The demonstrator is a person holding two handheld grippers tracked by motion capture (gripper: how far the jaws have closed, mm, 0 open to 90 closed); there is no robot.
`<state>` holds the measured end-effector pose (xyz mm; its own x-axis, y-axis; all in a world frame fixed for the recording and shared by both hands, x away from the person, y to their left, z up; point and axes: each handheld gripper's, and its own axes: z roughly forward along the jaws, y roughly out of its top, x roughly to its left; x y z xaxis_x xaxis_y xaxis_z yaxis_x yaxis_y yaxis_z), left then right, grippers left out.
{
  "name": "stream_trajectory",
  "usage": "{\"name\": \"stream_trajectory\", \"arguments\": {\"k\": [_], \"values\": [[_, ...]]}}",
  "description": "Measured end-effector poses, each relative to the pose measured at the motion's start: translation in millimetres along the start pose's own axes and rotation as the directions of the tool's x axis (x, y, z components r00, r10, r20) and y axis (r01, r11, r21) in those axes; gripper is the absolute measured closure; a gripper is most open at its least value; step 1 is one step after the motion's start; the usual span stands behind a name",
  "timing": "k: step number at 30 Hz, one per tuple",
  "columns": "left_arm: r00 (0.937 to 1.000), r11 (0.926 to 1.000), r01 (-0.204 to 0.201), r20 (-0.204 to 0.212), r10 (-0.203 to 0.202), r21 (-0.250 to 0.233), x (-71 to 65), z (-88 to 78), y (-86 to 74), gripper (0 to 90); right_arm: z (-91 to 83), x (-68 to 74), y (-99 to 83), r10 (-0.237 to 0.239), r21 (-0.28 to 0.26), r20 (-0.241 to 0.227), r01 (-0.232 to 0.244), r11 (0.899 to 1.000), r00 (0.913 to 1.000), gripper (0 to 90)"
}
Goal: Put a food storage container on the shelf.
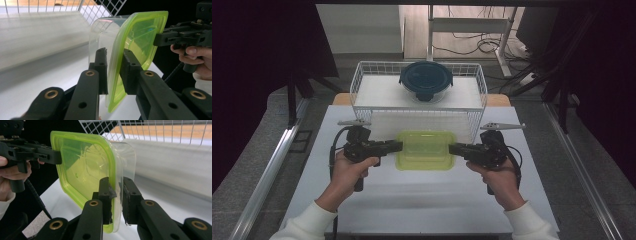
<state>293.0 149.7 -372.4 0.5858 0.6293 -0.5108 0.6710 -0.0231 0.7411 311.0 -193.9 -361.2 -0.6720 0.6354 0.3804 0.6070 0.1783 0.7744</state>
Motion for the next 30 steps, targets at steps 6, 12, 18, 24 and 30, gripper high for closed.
{"name": "stream_trajectory", "arguments": {"k": [6,12,18,24,30], "values": [[0.9999,0.9995,-0.015,-0.003,0.015,-0.029,-6.1,-8.7,20.7,77.2,-8.0,7.3,24.0,-0.026,-0.025,0.004,0.026,0.999,0.9996,78.4],[0.9996,0.9985,-0.027,-0.002,0.027,-0.047,-9.0,-13.6,35.5,77.1,-12.0,9.7,41.0,-0.041,-0.044,0.006,0.041,0.998,0.9991,78.5],[0.9993,0.9972,-0.037,-0.004,0.037,-0.064,-10.6,-16.3,45.8,77.1,-13.8,10.7,53.3,-0.055,-0.052,0.012,0.055,0.997,0.9984,78.5],[0.9994,0.9967,-0.035,0.002,0.035,-0.074,-9.5,-16.1,57.4,77.0,-15.8,9.4,65.0,-0.058,-0.067,0.013,0.059,0.996,0.9982,78.5],[0.9992,0.9963,-0.04,0.003,0.04,-0.076,-7.6,-14.2,64.5,77.0,-15.8,5.4,72.4,-0.056,-0.074,0.014,0.057,0.996,0.9983,78.6]]}}
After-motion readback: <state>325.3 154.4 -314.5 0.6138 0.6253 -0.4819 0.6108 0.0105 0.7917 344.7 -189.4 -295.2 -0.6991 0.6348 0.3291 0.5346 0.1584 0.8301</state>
